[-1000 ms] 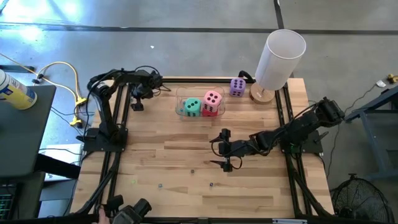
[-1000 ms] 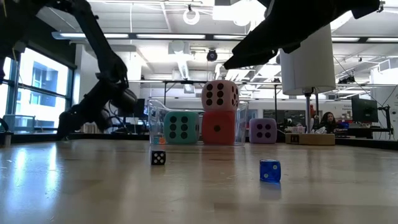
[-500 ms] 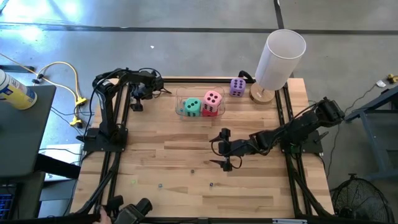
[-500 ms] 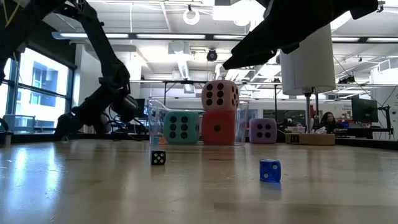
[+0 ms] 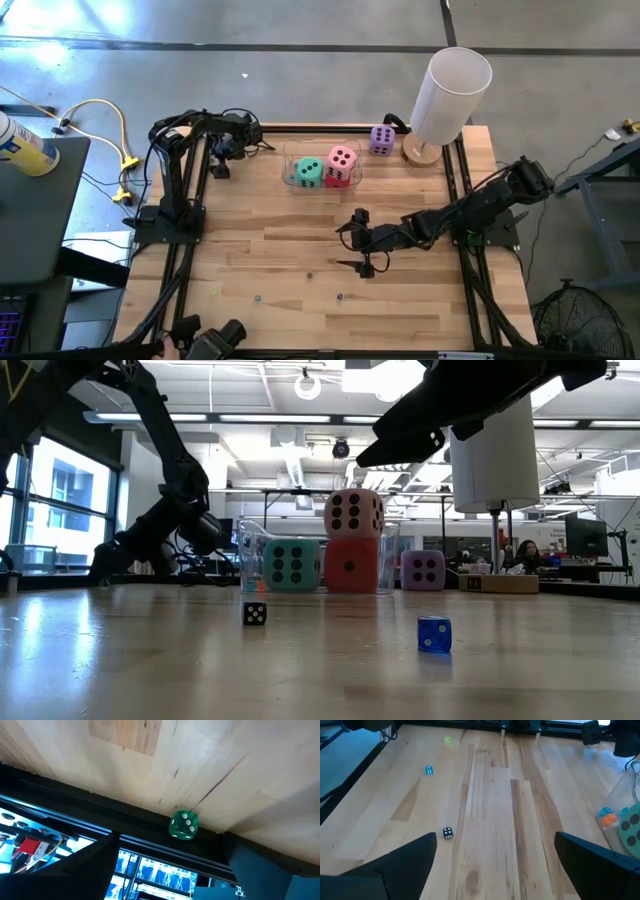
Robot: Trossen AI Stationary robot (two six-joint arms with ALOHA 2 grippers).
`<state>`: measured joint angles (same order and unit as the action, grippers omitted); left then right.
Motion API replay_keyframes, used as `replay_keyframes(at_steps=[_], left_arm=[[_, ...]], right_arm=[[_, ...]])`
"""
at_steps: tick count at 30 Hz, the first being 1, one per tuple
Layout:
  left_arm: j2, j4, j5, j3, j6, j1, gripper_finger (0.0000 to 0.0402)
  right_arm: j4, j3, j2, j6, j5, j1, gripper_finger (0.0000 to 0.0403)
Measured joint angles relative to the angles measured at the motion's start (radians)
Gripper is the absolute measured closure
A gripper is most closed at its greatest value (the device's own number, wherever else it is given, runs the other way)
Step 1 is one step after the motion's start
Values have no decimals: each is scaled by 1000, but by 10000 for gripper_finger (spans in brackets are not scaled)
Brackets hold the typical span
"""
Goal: Pick & Place Dice
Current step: Put the small green dice into the transparent bin
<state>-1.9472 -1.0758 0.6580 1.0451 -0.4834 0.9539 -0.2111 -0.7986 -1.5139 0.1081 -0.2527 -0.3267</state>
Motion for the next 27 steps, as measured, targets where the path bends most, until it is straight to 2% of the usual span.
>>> replay_keyframes(at_steps=[18, 27], left_arm=[[-1, 20, -20, -2, 6, -29, 58], [-2, 19, 3, -3, 22, -44, 58]], right_arm=[[13, 0, 0, 15, -1, 2, 7], [13, 0, 0, 26, 1, 2, 7]])
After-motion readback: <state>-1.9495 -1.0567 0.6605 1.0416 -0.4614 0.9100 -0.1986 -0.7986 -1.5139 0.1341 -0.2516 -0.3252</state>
